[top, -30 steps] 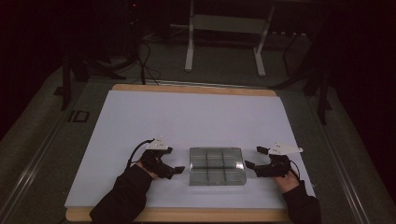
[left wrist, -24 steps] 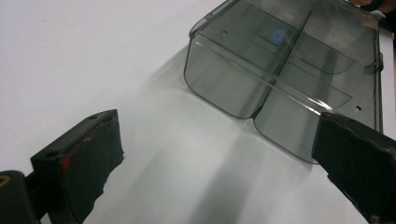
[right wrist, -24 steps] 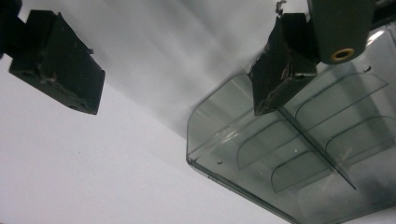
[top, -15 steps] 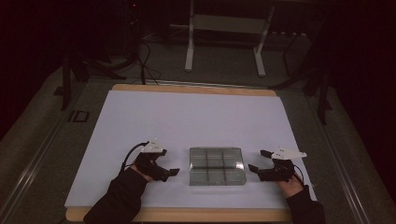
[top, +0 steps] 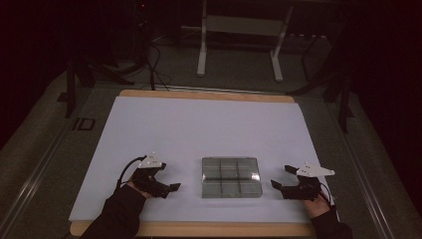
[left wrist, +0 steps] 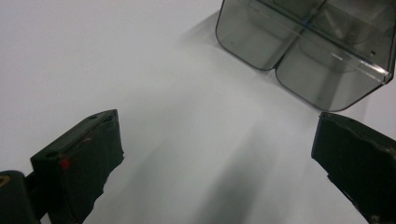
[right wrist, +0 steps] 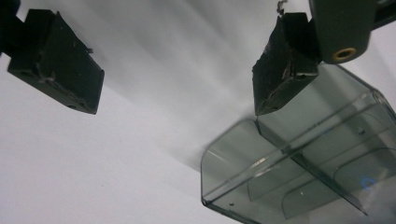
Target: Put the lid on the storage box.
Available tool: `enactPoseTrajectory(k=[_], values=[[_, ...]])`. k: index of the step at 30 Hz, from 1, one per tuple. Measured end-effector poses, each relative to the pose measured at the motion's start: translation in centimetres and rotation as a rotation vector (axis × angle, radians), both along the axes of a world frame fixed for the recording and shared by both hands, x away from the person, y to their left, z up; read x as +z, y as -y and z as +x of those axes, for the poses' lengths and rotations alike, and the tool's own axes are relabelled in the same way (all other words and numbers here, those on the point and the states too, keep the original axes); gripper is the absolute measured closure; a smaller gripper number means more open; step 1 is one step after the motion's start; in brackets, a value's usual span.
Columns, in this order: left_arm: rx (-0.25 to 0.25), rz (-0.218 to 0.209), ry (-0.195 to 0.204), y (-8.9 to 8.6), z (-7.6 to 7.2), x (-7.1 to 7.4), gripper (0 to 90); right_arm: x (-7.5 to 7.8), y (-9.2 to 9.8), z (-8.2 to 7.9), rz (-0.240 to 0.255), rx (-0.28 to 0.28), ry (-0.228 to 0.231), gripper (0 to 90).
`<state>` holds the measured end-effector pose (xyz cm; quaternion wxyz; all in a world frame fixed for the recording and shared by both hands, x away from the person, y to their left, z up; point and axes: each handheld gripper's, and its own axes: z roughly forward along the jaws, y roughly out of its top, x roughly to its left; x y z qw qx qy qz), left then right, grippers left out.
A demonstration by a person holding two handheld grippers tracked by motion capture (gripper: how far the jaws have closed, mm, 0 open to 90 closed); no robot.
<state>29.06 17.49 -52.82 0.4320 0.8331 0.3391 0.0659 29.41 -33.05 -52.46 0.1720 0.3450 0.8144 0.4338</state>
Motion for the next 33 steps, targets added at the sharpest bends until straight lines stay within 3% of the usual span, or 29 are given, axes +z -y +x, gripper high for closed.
enactPoseTrajectory(k=[17,21,33], values=[[0.056,0.020,-0.006,-2.1,-1.4,-0.5,3.3,-0.6,2.0,-1.8,0.003,-0.067,-0.009,16.3],[0.077,0.042,0.004,-2.4,-1.7,-0.7,3.3,-0.7,2.3,-2.0,0.005,-0.081,-0.006,16.3],[0.126,0.050,0.033,-2.6,-2.2,-1.2,3.3,-0.8,2.2,-2.3,-0.020,-0.103,0.005,16.1]])
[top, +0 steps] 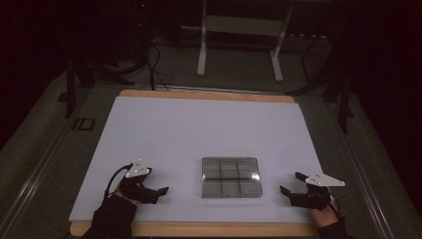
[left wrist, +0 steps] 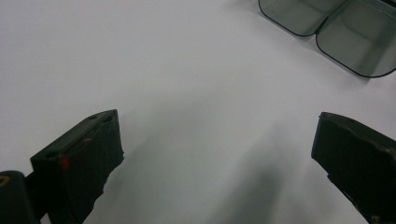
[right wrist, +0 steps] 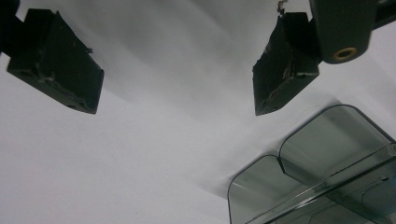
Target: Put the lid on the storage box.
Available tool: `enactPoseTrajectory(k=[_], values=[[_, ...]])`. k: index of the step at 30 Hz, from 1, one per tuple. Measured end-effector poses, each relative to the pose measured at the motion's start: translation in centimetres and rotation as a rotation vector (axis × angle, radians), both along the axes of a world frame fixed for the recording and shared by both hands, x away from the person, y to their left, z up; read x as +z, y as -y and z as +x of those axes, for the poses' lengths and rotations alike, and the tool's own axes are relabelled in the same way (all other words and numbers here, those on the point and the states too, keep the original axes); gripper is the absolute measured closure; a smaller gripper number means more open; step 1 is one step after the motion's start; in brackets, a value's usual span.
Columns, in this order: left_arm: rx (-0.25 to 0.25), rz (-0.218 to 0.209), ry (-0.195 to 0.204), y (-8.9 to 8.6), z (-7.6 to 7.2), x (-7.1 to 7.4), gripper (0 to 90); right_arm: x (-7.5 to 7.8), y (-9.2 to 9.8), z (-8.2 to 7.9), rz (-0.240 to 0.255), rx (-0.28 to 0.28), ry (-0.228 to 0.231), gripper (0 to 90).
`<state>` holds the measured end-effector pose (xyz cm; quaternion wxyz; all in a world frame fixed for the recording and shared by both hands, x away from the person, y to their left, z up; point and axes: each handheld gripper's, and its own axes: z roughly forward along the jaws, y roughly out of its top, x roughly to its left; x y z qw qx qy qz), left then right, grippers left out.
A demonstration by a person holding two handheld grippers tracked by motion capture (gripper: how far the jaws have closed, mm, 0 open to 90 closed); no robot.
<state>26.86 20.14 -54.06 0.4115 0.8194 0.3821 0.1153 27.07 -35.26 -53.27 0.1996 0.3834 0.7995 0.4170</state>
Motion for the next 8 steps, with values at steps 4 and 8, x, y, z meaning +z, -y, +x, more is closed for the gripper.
enactPoseTrajectory(k=[4,8], values=[[0.007,0.006,0.007,0.06,-0.08,-0.03,3.3,-0.08,-0.05,0.04,-0.007,-0.007,-0.002,16.2],[0.014,-0.007,0.011,-0.06,-0.12,-0.03,3.3,-0.13,-0.06,0.12,-0.010,-0.014,-0.005,16.2]])
